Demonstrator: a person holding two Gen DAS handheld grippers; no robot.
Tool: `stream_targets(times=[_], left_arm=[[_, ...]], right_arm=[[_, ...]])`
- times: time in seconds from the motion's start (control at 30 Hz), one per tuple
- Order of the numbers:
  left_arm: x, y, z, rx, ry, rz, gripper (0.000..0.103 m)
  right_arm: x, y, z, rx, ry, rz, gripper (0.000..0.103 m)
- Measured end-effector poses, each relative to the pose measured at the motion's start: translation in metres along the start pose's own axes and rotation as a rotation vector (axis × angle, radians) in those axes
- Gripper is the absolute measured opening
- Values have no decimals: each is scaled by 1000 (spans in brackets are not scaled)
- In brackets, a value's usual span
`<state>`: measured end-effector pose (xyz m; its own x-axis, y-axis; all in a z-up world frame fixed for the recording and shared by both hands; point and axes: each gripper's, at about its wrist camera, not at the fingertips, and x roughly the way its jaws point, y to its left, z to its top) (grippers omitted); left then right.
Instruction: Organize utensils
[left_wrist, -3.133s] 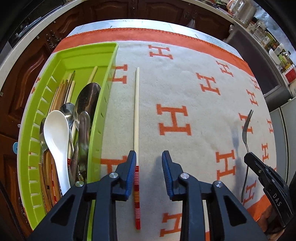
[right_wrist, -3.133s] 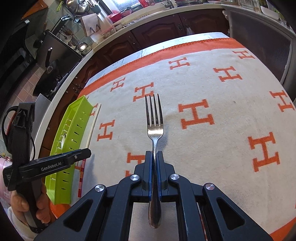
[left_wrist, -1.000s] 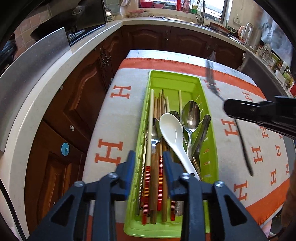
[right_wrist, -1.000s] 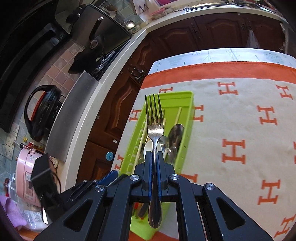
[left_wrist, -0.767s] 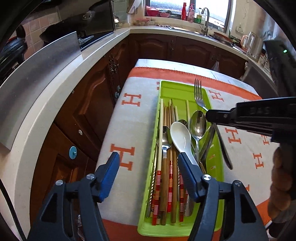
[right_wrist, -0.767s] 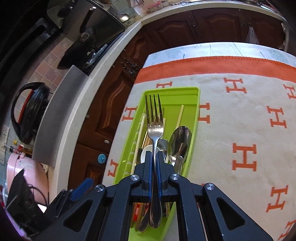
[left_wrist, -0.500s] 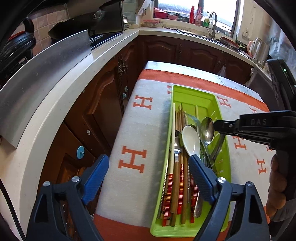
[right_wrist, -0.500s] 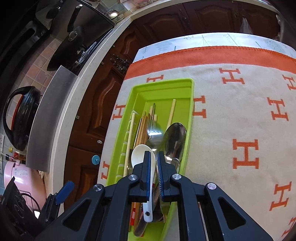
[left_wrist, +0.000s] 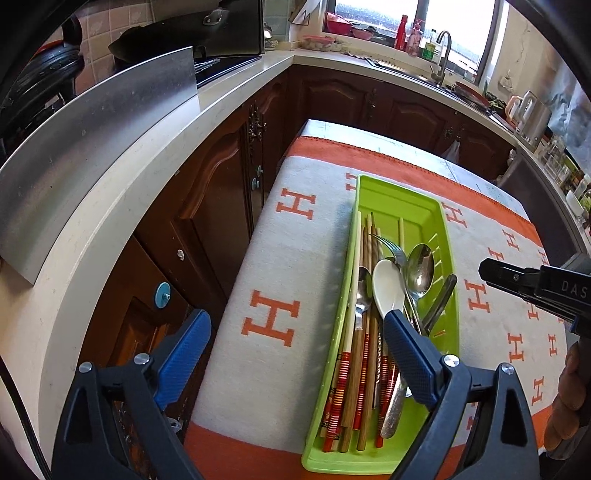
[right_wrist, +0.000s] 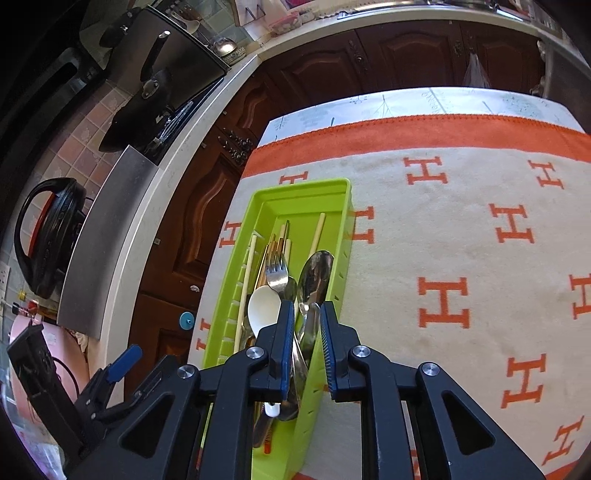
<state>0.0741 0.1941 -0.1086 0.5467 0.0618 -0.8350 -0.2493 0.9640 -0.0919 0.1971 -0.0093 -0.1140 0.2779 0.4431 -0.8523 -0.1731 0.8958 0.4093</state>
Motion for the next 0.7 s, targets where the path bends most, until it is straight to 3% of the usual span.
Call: stream_targets(times=[0.23, 0.33, 0.4, 0.7], left_arm=[[-2, -10, -3, 15, 26, -16, 94], [-3, -16, -6, 18, 36, -34, 103], [-5, -22, -9, 23, 38, -43, 102], [-20, -72, -27, 123, 44, -76, 102]], right_arm=[[-20, -1, -17, -74, -28, -29, 15], [-31, -5, -27, -97, -43, -39, 17], [-41, -8, -35, -122, -63, -59, 20], [-72, -41, -81, -185, -87, -139, 27]])
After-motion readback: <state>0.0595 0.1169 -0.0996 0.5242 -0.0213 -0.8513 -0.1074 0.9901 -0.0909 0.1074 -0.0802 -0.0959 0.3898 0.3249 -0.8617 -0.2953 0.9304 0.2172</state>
